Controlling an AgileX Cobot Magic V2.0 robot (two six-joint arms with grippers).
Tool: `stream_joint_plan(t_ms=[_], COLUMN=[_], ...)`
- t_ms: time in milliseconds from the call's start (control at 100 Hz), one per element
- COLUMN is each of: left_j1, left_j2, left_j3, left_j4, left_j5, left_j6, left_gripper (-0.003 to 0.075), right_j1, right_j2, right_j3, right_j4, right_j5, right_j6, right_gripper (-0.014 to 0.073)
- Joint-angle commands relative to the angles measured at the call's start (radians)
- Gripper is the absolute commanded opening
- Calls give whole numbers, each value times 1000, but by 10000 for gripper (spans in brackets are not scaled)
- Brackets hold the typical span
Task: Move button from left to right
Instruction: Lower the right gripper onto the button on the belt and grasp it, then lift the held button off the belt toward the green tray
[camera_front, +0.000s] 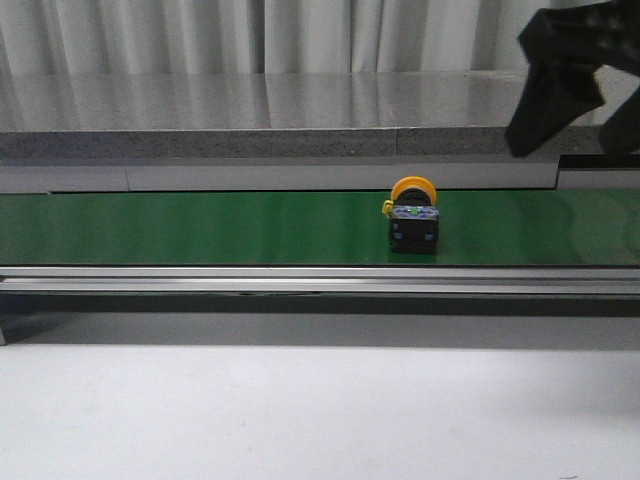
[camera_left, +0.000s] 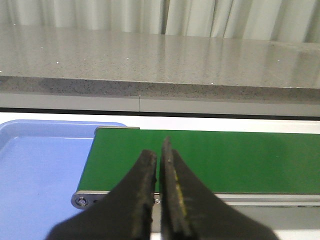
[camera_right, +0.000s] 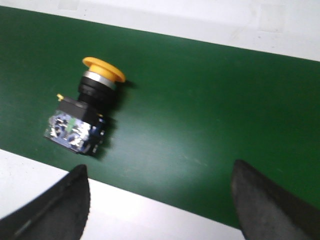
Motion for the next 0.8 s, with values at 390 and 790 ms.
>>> stream_joint_plan(t_ms=[390, 790], left_j1=[-9, -9], left_j2=[10, 10], left_j3=[-29, -29], left_j4=[-9, -9], left_j5=[-83, -83], left_j6=[-2, -2], left_gripper=[5, 5], right_j1=[85, 85], right_j2=[212, 297], right_j3=[-172, -174], right_j4=[10, 9], right_j5=[-107, -79], right_j6=[0, 0], right_gripper=[550, 286])
